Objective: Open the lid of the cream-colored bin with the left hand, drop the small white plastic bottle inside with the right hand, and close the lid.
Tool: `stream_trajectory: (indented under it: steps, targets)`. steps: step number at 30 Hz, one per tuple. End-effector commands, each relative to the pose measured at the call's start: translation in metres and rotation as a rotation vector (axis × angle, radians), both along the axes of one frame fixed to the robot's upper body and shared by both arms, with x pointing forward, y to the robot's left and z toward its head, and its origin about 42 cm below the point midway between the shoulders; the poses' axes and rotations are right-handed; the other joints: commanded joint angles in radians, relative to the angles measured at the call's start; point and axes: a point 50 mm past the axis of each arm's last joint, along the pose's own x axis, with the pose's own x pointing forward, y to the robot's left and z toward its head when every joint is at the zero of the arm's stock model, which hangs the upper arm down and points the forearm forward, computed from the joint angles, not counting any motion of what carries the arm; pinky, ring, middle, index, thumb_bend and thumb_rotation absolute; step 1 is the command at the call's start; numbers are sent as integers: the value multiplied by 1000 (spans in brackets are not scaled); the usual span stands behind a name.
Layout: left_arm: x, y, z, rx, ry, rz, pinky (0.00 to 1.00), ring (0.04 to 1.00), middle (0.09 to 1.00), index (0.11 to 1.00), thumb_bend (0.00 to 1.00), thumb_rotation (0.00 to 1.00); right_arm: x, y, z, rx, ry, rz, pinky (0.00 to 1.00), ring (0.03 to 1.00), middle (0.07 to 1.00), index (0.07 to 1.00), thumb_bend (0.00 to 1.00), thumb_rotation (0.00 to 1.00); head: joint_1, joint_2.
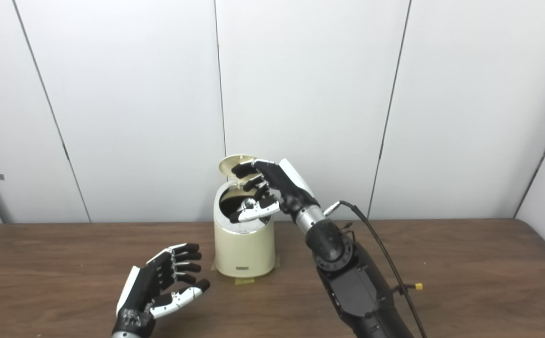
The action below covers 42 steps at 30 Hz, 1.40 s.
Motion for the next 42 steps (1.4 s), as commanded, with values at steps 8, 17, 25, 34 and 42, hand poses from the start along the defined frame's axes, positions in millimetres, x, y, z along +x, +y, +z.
stream_trajectory:
  steps: [8,17,25,34,42]
  targets:
    - [5,-3,21,-3,-77,-11,580,659,716,736,661,10,1,1,34,13,-94,38,472,638,767,697,833,0,-1,5]
    - [4,-2,22,1,-76,-15,576,653,718,735,655,1,-11,-4,41,86,-144,46,455,554,723,659,799,0,-4,10]
    - [6,0,22,7,-74,-18,557,638,719,735,650,11,-47,-30,60,231,-304,42,347,453,634,606,538,0,-7,13]
    - [6,1,21,3,-69,-23,549,634,716,730,652,10,-83,-91,40,384,-366,-20,364,455,618,609,525,0,-8,16]
    - [6,3,21,6,-68,-25,552,639,715,729,652,12,-97,-131,-25,473,-196,-132,402,489,683,687,617,16,-11,17]
